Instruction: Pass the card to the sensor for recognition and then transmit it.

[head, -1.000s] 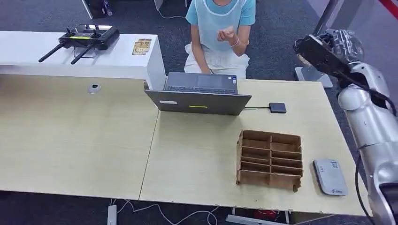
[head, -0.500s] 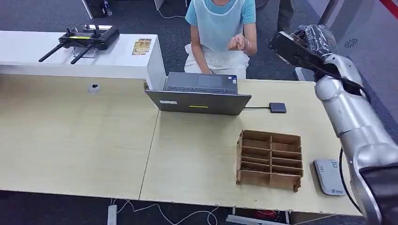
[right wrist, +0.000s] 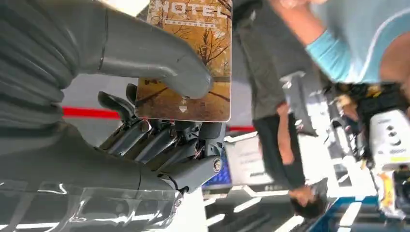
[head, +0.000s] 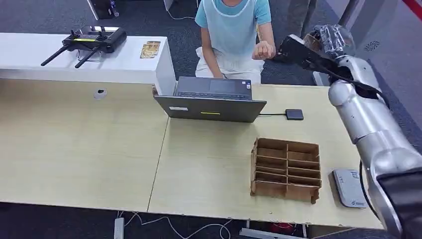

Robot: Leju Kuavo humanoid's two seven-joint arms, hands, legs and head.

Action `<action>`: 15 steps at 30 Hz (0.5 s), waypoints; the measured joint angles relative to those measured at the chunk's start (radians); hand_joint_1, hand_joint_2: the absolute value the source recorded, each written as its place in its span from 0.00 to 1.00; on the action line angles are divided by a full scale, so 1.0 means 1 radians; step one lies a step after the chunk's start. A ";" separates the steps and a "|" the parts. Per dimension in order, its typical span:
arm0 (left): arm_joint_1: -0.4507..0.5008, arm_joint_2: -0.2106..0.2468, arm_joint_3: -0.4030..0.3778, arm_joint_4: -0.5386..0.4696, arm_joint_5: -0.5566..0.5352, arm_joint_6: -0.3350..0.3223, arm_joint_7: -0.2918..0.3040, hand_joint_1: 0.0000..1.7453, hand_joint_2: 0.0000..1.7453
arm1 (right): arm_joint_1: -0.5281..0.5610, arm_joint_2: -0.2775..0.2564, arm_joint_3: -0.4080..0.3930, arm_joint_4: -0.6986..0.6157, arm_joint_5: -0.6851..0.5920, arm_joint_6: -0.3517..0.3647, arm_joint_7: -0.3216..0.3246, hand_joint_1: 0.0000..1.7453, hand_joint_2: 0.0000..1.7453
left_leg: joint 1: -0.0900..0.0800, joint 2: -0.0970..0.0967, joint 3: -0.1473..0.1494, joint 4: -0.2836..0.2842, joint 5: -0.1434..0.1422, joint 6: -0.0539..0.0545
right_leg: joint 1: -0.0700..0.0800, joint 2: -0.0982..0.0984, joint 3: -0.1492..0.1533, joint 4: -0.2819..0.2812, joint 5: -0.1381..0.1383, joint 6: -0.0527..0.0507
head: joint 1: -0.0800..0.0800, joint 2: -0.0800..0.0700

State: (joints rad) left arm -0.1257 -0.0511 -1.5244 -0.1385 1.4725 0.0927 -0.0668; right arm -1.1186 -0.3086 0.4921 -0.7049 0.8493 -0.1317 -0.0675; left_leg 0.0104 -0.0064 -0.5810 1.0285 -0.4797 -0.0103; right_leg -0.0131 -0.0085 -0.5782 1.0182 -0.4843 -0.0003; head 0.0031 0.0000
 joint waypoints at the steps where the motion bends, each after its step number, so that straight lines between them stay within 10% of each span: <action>1: 0.000 0.000 0.000 0.000 -0.002 0.000 0.000 0.00 0.00 | -0.010 0.001 0.008 0.014 0.018 -0.013 0.008 1.00 1.00 | 0.000 0.000 0.000 0.000 0.000 0.000 | 0.000 0.000 0.000 0.000 0.000 0.000 | 0.000 0.000; 15: -0.001 -0.002 0.000 0.000 -0.058 0.000 0.013 0.00 0.00 | -0.027 0.045 0.058 0.162 0.115 -0.101 0.038 1.00 1.00 | 0.000 0.000 0.000 0.000 0.000 0.000 | 0.000 0.000 0.000 0.000 0.000 0.000 | 0.000 0.000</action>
State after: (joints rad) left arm -0.1268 -0.0526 -1.5244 -0.1385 1.4149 0.0931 -0.0542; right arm -1.1458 -0.2636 0.5501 -0.5433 0.9647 -0.2331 -0.0290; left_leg 0.0104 -0.0061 -0.5809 1.0285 -0.4797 -0.0103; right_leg -0.0131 -0.0082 -0.5782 1.0182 -0.4843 -0.0003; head 0.0031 0.0000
